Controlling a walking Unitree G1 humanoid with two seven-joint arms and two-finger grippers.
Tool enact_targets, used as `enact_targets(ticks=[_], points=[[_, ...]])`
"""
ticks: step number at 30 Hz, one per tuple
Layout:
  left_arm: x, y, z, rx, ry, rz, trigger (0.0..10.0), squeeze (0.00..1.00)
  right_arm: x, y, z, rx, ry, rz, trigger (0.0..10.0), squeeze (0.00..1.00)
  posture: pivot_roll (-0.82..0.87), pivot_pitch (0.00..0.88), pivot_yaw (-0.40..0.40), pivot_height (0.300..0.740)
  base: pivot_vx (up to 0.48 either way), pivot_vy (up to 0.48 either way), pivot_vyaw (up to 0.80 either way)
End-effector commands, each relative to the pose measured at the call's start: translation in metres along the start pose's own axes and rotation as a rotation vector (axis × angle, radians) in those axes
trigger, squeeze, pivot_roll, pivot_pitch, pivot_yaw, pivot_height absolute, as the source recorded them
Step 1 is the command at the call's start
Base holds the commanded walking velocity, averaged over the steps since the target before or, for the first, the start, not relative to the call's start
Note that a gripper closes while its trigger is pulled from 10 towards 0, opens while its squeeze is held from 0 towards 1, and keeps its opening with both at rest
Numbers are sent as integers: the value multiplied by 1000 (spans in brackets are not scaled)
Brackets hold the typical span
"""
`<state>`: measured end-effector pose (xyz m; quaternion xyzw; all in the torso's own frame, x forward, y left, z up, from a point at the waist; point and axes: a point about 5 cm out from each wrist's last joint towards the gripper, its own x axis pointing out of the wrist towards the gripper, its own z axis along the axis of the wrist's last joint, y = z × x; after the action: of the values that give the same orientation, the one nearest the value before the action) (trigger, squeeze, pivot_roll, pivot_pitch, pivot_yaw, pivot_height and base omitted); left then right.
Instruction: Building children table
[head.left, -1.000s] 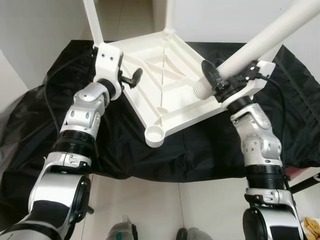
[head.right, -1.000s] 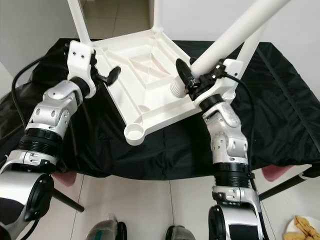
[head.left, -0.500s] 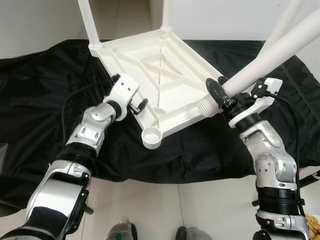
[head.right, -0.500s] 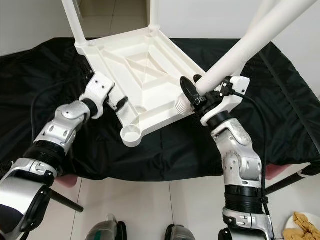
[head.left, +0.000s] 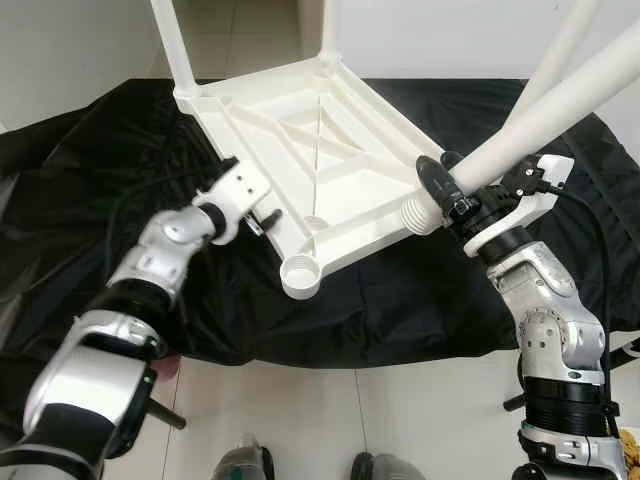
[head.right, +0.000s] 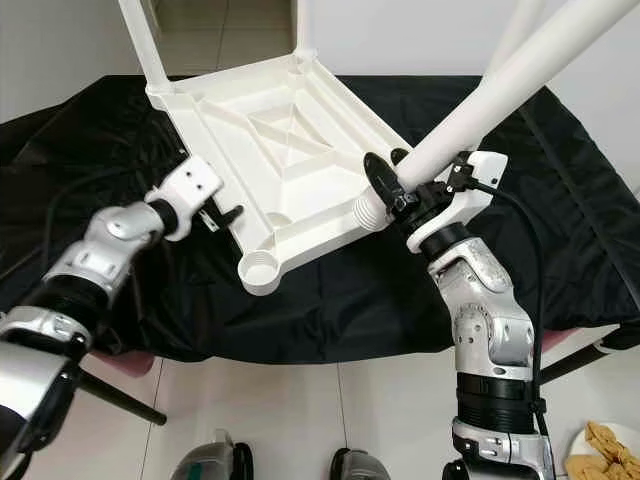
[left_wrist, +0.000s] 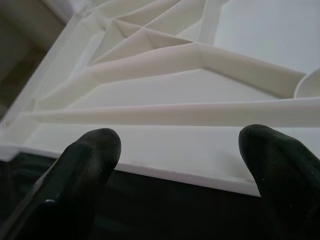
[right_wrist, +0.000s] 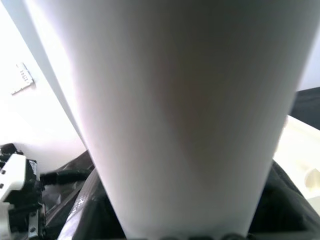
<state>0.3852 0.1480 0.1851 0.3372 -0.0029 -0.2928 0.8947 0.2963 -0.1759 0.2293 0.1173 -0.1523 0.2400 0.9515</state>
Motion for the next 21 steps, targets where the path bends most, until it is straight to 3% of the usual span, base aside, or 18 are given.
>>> enact_targets(ticks=[1,6,9,13,14,15,16,17,19,21], points=[[-3,5,-1,104,16,-40,10000,0,-2,3,3,-1,-7,11,10000,0,7,69,44,740,0,0,0],[-5,9,-1,132,19,-49,10000,0,-2,3,4,0,-8,10,10000,0,7,69,44,740,0,0,0],[-4,11,2,100,-5,-50,10000,0,-2,2,4,0,-9,8,10000,0,12,71,44,740,0,0,0],[0,2,8,71,-56,-102,10000,0,-2,2,4,3,-9,7,10000,0,13,72,44,740,0,0,0],[3,-3,13,14,-83,-122,10000,0,-2,2,4,3,-10,8,10000,0,12,74,44,740,0,0,0],[3,-3,13,14,-83,-122,10000,0,-2,2,4,3,-10,8,10000,0,12,74,44,740,0,0,0],[11,-16,30,-126,-171,-183,10000,0,-4,2,4,3,-14,2,10000,0,9,75,46,740,0,0,0],[14,-21,39,-178,-211,-203,10000,0,-6,0,4,6,-18,-13,10000,0,9,75,46,740,0,0,0],[14,-21,39,-178,-211,-203,10000,0,-6,0,4,6,-18,-13,10000,0,9,75,46,740,0,0,0],[18,-25,52,-253,-269,-223,10000,0,-8,-4,5,3,-40,-64,10000,0,0,82,49,740,0,0,0]])
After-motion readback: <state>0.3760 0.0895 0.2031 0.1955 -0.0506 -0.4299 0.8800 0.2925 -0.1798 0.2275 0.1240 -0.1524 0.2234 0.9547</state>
